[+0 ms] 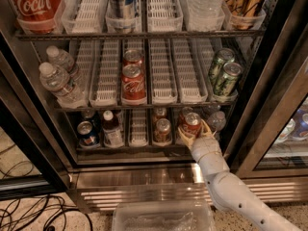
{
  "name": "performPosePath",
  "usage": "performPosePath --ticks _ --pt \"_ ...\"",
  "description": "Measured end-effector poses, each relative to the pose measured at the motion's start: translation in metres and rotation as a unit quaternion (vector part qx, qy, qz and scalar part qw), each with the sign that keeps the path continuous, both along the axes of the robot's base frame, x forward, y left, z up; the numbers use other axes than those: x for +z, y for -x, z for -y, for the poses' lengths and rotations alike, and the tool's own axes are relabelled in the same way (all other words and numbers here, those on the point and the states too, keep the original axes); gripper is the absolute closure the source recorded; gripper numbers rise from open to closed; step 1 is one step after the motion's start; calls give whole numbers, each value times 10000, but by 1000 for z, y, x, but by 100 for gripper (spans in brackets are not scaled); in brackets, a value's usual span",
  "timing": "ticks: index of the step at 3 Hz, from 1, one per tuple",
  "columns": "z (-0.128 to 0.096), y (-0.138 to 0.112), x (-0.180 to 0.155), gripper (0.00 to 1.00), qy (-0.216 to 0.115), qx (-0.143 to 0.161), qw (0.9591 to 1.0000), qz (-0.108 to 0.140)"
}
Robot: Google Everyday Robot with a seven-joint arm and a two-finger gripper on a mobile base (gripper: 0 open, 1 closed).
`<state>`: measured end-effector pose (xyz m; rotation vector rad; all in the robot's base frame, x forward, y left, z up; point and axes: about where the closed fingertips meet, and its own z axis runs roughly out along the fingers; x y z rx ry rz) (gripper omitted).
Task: Pick coke can from bottom shelf of fridge
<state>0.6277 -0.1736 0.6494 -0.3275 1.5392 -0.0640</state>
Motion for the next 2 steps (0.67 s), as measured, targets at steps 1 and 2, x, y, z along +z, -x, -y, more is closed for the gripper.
performPosePath --ticks 1,2 --pt "3 26 -5 100 -134 236 9979 -583" --pt "11 52 -5 100 -309 472 9906 -1245"
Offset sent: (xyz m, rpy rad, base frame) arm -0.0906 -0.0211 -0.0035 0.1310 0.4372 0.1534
